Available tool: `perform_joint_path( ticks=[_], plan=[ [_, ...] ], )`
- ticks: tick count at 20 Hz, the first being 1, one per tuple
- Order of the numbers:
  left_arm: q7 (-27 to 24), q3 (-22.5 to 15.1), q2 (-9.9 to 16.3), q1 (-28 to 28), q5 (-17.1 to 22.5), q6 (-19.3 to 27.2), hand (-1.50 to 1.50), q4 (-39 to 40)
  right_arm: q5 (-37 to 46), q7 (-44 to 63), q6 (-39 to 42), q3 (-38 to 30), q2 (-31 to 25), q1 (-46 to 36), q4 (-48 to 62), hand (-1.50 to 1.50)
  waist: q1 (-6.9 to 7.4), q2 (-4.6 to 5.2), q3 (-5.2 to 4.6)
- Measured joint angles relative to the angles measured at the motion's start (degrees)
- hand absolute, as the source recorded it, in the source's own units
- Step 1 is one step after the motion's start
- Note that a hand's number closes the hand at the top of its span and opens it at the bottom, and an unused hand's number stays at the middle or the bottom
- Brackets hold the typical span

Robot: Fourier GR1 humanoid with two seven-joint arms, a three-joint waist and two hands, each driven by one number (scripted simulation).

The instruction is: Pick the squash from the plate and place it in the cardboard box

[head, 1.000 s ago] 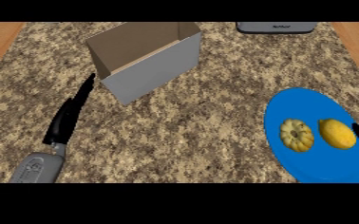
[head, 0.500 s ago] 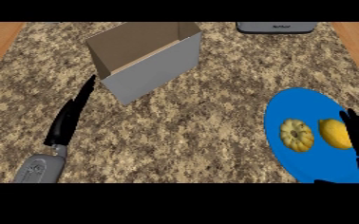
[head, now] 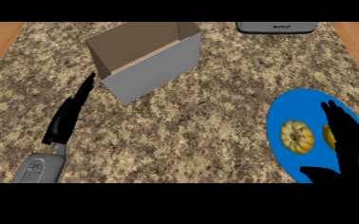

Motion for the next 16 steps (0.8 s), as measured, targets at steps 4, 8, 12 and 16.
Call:
perform_joint_path(
  ticks=[4,8,12,16],
  plan=[
    [-0.87,0.37,-1.66,0.44,-1.74,0.16,0.0,0.77,-0.19,-0.6,-0.22,0.34,0.26,-0.99,2.14,-1.5,-0.04,0.0,0.0],
    [-0.61,1.29,-2.27,1.46,-2.47,-0.85,0.0,-0.62,0.19,-0.5,-0.78,0.6,0.38,-2.47,4.39,-1.5,-0.06,-0.08,-0.15],
    [-0.34,2.66,-2.14,1.28,-2.92,-2.16,0.0,-1.14,-0.29,-0.98,-0.99,0.12,-0.25,-4.49,7.06,-1.5,-0.08,-0.16,-0.29],
    [-1.26,2.79,-3.28,1.17,-4.2,-1.69,0.0,-0.21,-0.46,-1.84,-1.73,-0.06,-0.64,-5.97,9.97,1.5,-0.12,-0.36,-0.64]
  ],
)
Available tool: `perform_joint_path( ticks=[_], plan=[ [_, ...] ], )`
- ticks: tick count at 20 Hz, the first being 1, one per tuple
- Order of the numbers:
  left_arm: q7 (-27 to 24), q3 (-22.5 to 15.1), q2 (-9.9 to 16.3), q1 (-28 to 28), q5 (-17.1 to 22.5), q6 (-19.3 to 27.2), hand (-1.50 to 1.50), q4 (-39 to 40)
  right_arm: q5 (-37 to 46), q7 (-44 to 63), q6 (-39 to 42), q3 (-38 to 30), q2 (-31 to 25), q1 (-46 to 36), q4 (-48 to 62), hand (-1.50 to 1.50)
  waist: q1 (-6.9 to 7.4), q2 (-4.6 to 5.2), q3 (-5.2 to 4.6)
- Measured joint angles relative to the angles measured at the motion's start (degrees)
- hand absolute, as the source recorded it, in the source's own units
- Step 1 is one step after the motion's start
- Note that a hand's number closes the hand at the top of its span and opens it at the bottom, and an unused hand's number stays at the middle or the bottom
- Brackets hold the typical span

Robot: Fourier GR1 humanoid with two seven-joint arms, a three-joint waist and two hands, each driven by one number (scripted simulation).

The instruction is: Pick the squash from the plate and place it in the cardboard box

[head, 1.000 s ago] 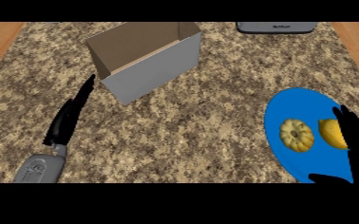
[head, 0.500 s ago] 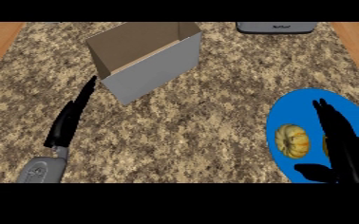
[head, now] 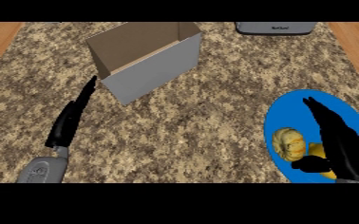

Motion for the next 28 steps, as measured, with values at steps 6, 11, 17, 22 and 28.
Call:
perform_joint_path(
  ticks=[6,11,17,22,28],
  plan=[
    [0.11,1.65,1.09,-0.51,0.96,-2.05,0.0,0.22,5.04,-1.34,-5.42,1.37,-1.04,-0.25,0.01,1.5,0.0,0.04,0.11],
    [0.48,0.93,-0.26,0.23,0.04,-1.4,0.0,-1.14,6.96,-4.45,-14.4,0.55,-0.89,-0.42,2.76,1.5,-0.04,-0.16,-0.19],
    [1.08,1.45,-0.16,0.29,-0.34,-2.08,0.0,-1.63,9.53,-2.96,-18.78,0.3,0.26,-0.13,0.14,1.5,-0.03,0.04,0.16],
    [0.62,-0.17,-0.76,-1.18,-0.85,-2.84,0.0,-1.97,17.57,13.27,-14.89,6.39,5.86,-7.19,3.75,1.5,3.93,1.53,0.23],
    [0.17,-2.08,-1.38,-3.02,-1.24,-3.96,0.0,-2.47,20.11,27.79,-9.01,8.56,7.36,-14.54,7.01,1.5,9.17,2.98,-0.2]
  ],
)
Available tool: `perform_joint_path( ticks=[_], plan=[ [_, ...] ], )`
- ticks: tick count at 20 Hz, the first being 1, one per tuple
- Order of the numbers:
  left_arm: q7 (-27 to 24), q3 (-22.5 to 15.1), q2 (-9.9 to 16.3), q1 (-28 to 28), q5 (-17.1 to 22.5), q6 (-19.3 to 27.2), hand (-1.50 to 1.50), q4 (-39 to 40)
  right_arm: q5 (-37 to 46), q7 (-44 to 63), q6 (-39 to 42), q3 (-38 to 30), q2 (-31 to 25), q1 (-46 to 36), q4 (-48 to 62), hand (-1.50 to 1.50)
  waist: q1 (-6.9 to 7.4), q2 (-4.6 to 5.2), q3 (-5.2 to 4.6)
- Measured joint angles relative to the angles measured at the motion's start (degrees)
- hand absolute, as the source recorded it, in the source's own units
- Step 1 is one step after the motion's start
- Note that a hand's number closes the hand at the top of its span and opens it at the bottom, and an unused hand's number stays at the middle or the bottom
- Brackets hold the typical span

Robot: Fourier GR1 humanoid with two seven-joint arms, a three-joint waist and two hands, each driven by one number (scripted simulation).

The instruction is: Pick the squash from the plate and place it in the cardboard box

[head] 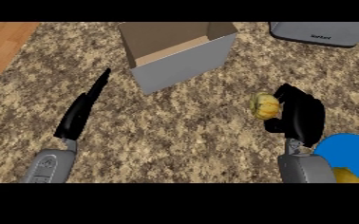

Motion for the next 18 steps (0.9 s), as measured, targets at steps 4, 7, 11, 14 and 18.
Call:
perform_joint_path(
  ticks=[4,7,11,14,18],
  plan=[
    [-0.18,-1.29,-0.45,-1.17,-0.35,-0.7,0.0,-0.06,2.83,10.16,3.02,1.04,0.6,-6.82,2.7,1.5,2.63,0.25,0.0],
    [0.0,-2.21,-0.85,-1.92,-0.53,-1.28,0.0,0.08,5.92,17.83,5.46,1.51,0.8,-12.45,4.34,1.5,3.93,0.07,-0.12],
    [0.18,-3.19,-1.24,-2.74,-0.85,-1.85,0.0,0.48,10.35,27.46,9.09,1.8,0.88,-20.1,6.87,1.5,5.18,-0.13,-0.21],
    [0.37,-3.8,-1.8,-3.35,-1.0,-1.99,0.0,0.71,13.29,32.1,11.52,1.47,0.83,-25.65,8.95,1.5,5.82,-0.33,-0.21],
    [0.81,-4.5,-2.21,-3.93,-1.42,-2.14,0.0,1.22,17.18,35.38,13.84,0.61,0.73,-32.65,11.66,1.5,6.26,-0.6,-0.16]
  ],
)
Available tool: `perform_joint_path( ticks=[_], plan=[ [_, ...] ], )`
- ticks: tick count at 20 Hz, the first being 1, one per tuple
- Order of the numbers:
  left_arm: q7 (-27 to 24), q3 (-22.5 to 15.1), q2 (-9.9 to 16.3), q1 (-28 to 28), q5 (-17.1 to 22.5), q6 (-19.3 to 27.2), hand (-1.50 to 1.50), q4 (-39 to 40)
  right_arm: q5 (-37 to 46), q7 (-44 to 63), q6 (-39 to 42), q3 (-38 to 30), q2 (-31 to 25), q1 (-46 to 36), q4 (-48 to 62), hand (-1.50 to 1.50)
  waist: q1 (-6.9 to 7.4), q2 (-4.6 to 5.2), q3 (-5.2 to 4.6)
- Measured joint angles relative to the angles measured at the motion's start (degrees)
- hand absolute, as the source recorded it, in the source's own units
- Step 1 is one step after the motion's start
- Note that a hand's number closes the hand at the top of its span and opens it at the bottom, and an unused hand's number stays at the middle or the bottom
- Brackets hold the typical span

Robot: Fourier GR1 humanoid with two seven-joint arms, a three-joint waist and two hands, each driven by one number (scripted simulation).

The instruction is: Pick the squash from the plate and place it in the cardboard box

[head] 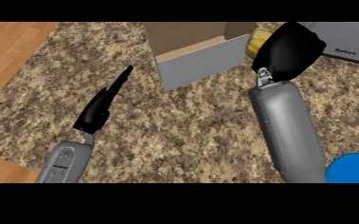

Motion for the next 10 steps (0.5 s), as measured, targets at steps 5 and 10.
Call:
perform_joint_path(
  ticks=[5,10],
  plan=[
    [0.47,-0.18,-0.52,-0.82,-0.31,0.25,0.0,0.99,4.32,3.12,2.33,-1.78,-0.08,-7.76,3.6,1.5,-0.61,-0.19,0.11],
    [1.01,0.2,-0.53,-1.77,-0.43,0.46,0.0,1.8,6.41,5.09,4.81,-4.22,-0.14,-13.63,7.65,1.5,-0.98,-0.23,0.28]
  ],
)
